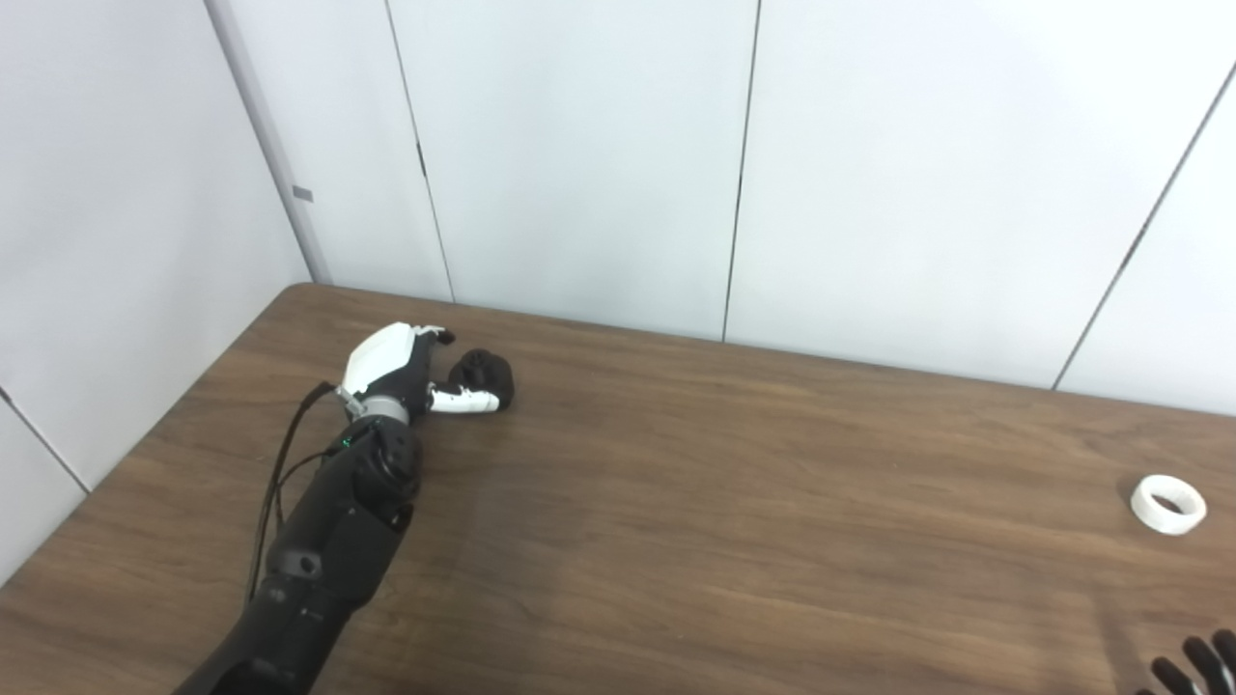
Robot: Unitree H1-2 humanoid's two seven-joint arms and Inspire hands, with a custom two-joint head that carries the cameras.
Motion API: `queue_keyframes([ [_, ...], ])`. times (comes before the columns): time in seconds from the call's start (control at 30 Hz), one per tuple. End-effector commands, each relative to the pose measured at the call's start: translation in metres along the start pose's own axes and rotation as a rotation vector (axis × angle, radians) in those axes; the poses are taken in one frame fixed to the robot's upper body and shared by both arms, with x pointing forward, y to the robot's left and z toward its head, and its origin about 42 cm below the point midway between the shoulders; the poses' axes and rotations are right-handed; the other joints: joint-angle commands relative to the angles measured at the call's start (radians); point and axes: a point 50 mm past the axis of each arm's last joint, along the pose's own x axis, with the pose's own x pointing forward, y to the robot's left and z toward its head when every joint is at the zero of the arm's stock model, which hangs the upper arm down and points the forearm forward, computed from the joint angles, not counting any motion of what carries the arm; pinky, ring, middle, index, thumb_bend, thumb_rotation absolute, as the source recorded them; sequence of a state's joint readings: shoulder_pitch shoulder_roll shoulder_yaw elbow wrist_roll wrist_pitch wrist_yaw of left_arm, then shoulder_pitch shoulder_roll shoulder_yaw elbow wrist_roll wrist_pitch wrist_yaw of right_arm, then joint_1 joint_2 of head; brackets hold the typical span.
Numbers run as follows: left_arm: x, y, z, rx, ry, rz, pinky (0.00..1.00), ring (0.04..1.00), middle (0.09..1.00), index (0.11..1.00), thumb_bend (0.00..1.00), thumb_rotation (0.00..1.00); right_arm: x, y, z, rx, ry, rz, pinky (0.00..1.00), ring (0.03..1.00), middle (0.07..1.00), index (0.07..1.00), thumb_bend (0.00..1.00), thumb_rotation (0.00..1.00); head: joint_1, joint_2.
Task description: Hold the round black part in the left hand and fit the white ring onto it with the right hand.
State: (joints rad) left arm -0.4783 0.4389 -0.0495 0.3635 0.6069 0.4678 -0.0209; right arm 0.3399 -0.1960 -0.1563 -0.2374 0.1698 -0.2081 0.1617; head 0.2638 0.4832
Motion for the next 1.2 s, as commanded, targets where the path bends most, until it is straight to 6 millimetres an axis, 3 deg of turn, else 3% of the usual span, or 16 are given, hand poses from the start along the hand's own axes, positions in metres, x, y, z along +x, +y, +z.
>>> queue_keyframes([
  [0.0, 0.012, 0.031, 0.019, 0.006, -0.042, 0.069, 1.00, 0.992, 0.956, 0.853, 0.97, 0.37, -0.007, 0.004, 0.000, 0.011, -0.004, -0.007, 0.87, 0.930, 0.977, 0.993, 0.49, 1.00, -0.001, 0.002],
  [0.4, 0.023, 0.023, 0.022, 0.025, -0.017, 0.057, 1.00, 0.989, 0.935, 0.827, 0.96, 0.36, -0.008, 0.005, 0.001, 0.014, -0.003, -0.011, 0.86, 0.928, 0.969, 0.991, 0.50, 1.00, -0.005, 0.004],
  [1.17, 0.022, 0.021, 0.019, 0.055, -0.013, 0.058, 1.00, 0.957, 0.878, 0.721, 0.91, 0.35, -0.011, 0.005, 0.003, 0.007, 0.008, -0.013, 0.86, 0.930, 0.960, 0.984, 0.50, 1.00, 0.000, 0.015],
])
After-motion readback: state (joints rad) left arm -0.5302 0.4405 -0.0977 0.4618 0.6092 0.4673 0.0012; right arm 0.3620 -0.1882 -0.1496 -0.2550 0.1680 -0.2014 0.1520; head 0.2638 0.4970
